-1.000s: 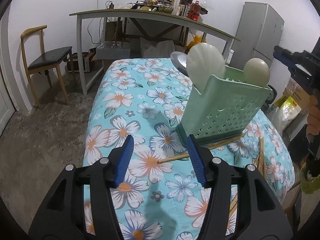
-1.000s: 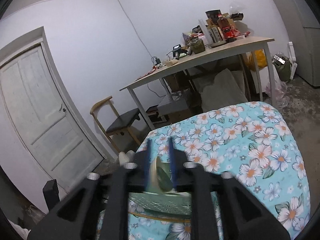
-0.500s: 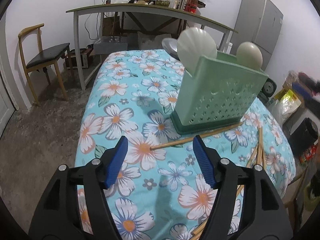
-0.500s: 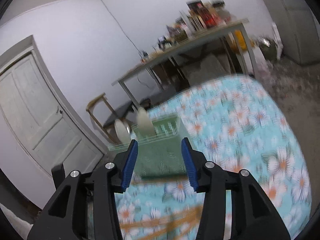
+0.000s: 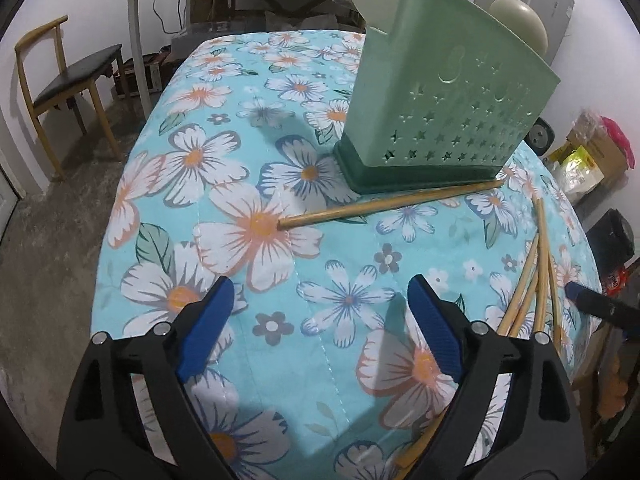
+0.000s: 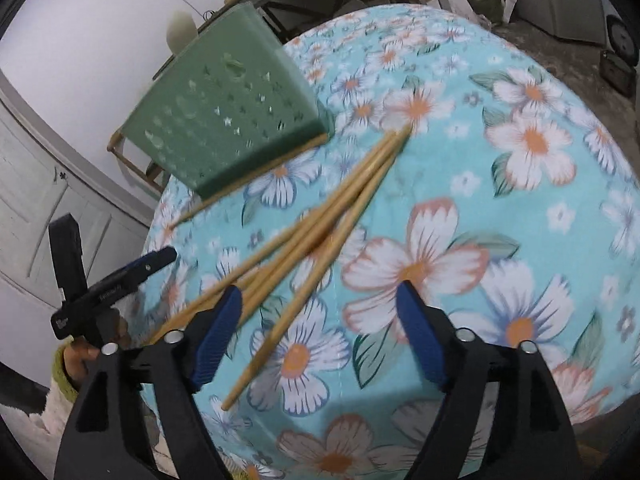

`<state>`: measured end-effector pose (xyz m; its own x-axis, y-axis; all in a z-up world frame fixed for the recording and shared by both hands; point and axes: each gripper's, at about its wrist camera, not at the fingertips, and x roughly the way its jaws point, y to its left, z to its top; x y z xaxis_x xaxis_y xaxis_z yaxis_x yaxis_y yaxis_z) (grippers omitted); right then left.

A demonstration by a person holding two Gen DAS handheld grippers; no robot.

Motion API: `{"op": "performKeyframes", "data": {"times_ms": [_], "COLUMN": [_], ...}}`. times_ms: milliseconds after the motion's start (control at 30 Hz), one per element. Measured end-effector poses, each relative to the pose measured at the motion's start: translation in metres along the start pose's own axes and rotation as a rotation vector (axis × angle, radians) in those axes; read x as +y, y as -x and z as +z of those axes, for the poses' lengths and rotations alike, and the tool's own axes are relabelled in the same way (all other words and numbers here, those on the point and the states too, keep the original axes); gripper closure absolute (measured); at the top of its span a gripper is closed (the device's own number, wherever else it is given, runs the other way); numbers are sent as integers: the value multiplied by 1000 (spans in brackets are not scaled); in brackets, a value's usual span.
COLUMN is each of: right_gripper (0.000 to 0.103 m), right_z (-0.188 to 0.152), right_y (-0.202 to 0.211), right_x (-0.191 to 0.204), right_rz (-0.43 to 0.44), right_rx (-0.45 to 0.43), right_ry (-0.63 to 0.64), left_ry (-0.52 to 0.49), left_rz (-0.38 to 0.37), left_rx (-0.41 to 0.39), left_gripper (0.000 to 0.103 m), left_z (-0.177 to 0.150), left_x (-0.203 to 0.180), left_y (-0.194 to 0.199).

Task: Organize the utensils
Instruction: 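Move both grippers down over the bamboo chopsticks beside the holder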

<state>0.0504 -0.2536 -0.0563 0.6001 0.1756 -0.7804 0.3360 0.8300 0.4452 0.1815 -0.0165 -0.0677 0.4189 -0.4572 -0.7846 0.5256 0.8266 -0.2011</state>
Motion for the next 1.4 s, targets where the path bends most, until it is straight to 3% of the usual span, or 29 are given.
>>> {"op": "performKeyframes", "data": {"times_ms": [167, 333, 567, 867, 1400], "right_gripper": [7, 6, 6, 6, 6], "right_z": [-7, -7, -6, -9, -9], "right_y": [-4, -10, -13, -18, -21], "right_x": [5, 18, 20, 28, 32], "right_rz": [12, -56, -113, -185, -238], "right_rx": [-22, -28, -29, -45, -45], "right_ry": [5, 35, 9, 12, 1], "left_ry": [24, 15, -49, -33, -21], "left_rz": [-56, -70, -17, -42, -69], "left_rx": [-3, -11, -27, -35, -45], "left_gripper": [8, 8, 8, 8, 8], "left_z": [-2, -4, -8, -8, -7], "left_x": [5, 6, -4, 0, 3], "left_y": [1, 0, -2, -1, 0]}}
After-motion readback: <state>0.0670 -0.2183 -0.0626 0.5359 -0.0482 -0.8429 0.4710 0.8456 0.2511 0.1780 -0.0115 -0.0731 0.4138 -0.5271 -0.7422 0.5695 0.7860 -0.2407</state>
